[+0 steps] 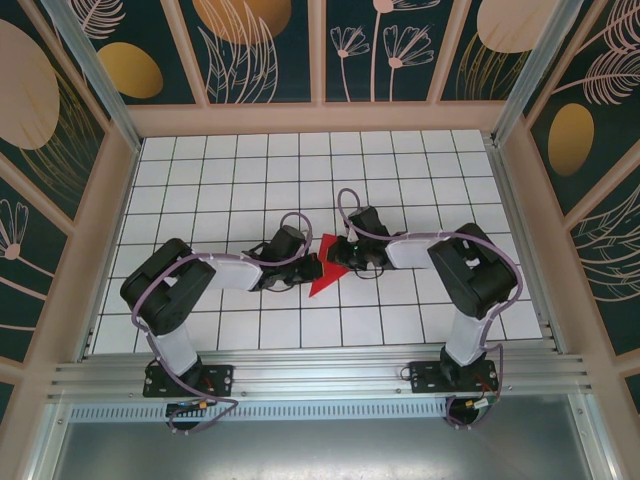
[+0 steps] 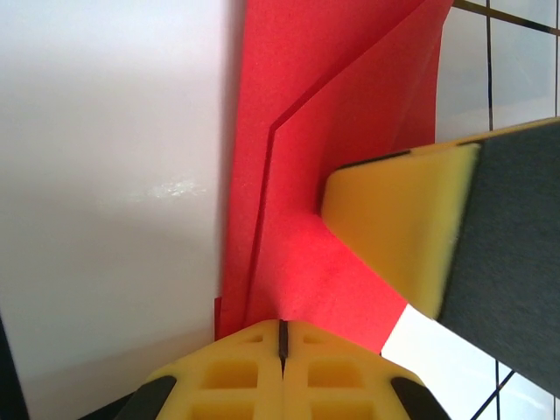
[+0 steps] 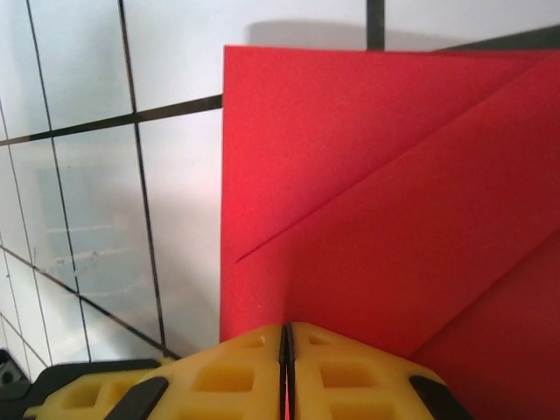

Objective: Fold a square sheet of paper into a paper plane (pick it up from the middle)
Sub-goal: Fourth fold the wing at the center of the table.

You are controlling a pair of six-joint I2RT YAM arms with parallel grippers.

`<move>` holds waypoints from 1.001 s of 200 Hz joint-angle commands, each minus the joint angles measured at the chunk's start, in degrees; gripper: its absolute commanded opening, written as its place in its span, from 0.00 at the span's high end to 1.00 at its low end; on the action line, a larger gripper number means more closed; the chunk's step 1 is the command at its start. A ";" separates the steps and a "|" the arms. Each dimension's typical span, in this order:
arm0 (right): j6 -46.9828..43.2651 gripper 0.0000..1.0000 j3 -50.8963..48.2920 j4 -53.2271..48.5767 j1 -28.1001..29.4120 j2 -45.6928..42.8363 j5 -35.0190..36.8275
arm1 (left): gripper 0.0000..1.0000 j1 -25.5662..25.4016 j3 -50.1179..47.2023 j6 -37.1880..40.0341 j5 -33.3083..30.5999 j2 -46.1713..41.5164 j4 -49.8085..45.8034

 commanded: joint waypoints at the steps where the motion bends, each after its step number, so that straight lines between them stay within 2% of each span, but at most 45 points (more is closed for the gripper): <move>1: 0.49 0.87 -0.36 -1.75 0.33 -5.08 0.29 | 1.00 0.01 -2.01 1.00 -2.27 2.02 -3.25; 53: 2.98 0.88 -4.02 -0.59 2.99 -5.94 1.82 | 1.00 0.04 -2.77 1.25 -1.99 1.52 -3.32; 121: 2.14 0.90 -2.81 -0.58 2.19 -1.47 4.23 | 1.00 0.07 -3.29 4.97 -3.43 2.40 -7.16; 200: 2.22 0.89 -2.58 1.90 0.44 0.94 2.22 | 1.00 0.04 -5.65 5.62 -3.80 2.46 -7.13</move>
